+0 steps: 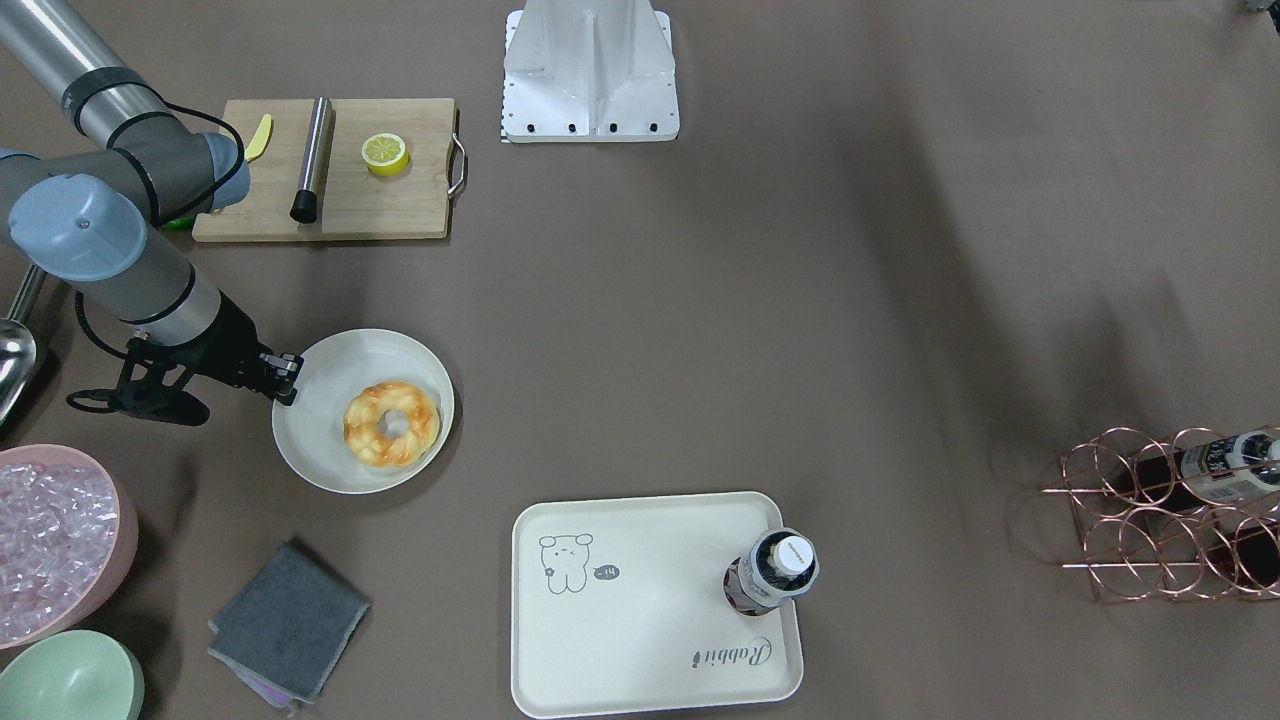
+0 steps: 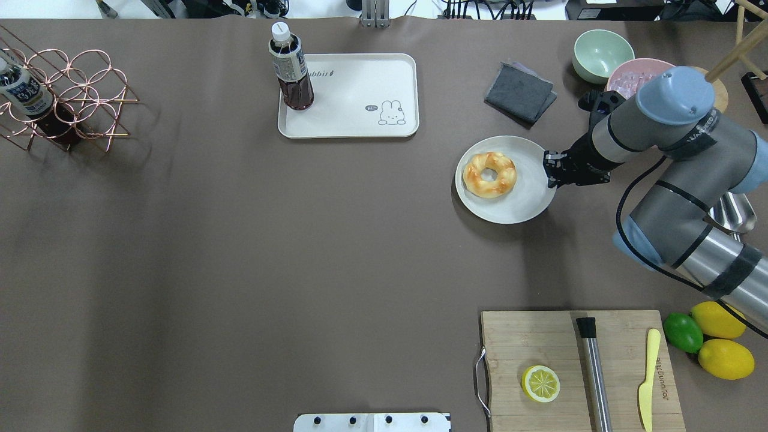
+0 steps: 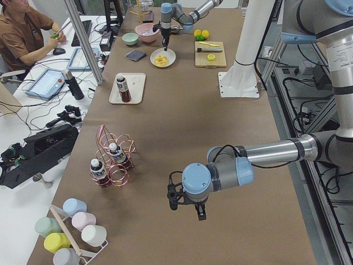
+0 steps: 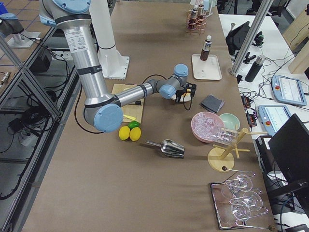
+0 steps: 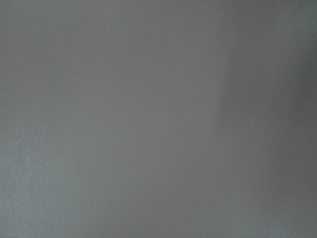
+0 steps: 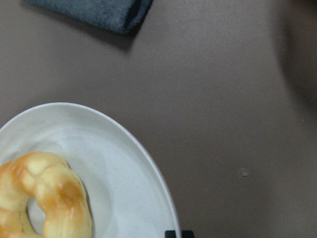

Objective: Place donut on tray

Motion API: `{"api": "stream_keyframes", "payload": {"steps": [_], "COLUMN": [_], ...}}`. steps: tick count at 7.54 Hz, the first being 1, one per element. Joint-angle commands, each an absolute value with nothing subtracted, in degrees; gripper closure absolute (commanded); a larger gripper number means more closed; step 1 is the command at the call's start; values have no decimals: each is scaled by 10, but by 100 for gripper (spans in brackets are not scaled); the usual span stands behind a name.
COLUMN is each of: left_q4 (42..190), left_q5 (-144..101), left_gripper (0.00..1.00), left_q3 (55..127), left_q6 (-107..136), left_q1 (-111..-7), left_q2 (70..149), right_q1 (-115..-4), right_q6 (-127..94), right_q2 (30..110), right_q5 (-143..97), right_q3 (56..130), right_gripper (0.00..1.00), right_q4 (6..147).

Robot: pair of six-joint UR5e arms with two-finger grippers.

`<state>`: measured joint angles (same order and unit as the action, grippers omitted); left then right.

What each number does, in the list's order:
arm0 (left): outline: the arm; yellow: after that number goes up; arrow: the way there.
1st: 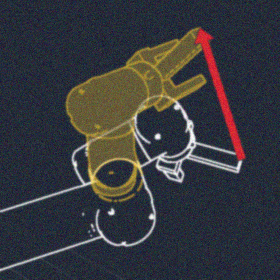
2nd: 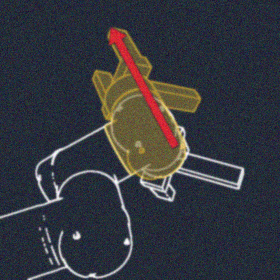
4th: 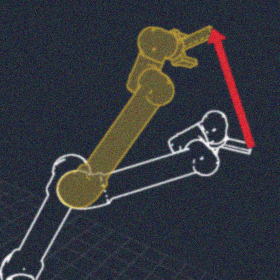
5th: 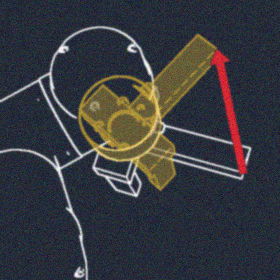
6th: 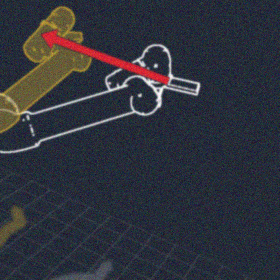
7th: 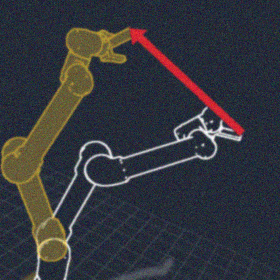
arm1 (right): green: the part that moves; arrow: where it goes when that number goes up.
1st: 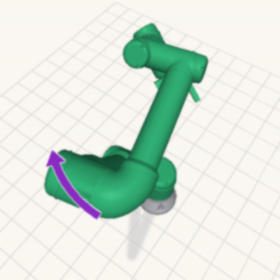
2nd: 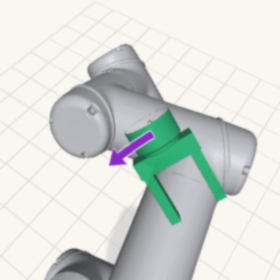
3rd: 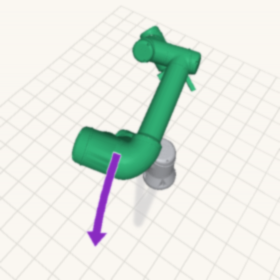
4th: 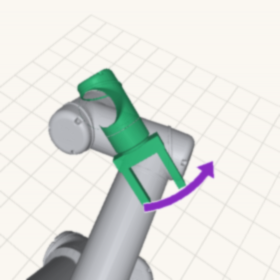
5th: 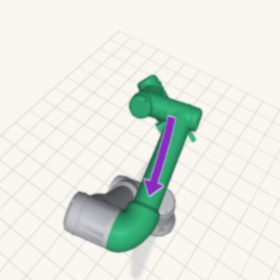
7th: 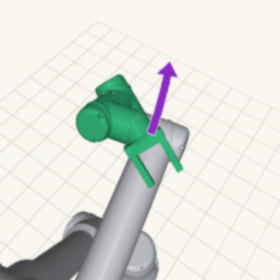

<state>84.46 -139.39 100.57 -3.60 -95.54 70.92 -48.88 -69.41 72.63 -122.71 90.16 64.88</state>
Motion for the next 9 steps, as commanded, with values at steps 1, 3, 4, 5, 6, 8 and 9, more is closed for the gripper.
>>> {"api": "stream_keyframes", "payload": {"steps": [1,3,4,5,6,8,9], "left_q4": [845,845,845,844,845,844,844], "left_q5": [-1394,-1394,-1394,-1394,-1394,-1394,-1394], "left_gripper": [2,2,2,2,2,2,2], "left_q3": [1007,1009,1009,1008,1007,1012,1012], "left_q6": [-36,-36,-36,-36,-36,-36,-36], "left_q1": [-955,-955,-955,-955,-955,-955,-955], "left_q2": [709,709,711,714,716,715,716], "right_q1": [-508,-507,-494,-474,-458,-426,-412], "right_q6": [-805,-954,-1034,-1084,-1133,-1187,-1199], "right_q2": [663,566,530,497,453,404,384], "right_q5": [-1256,-1244,-1210,-1164,-1140,-1066,-1039], "right_q3": [897,832,778,733,696,640,609], "right_gripper": [100,100,100,100,100,100,100], "right_q4": [648,628,574,543,543,544,543]}}
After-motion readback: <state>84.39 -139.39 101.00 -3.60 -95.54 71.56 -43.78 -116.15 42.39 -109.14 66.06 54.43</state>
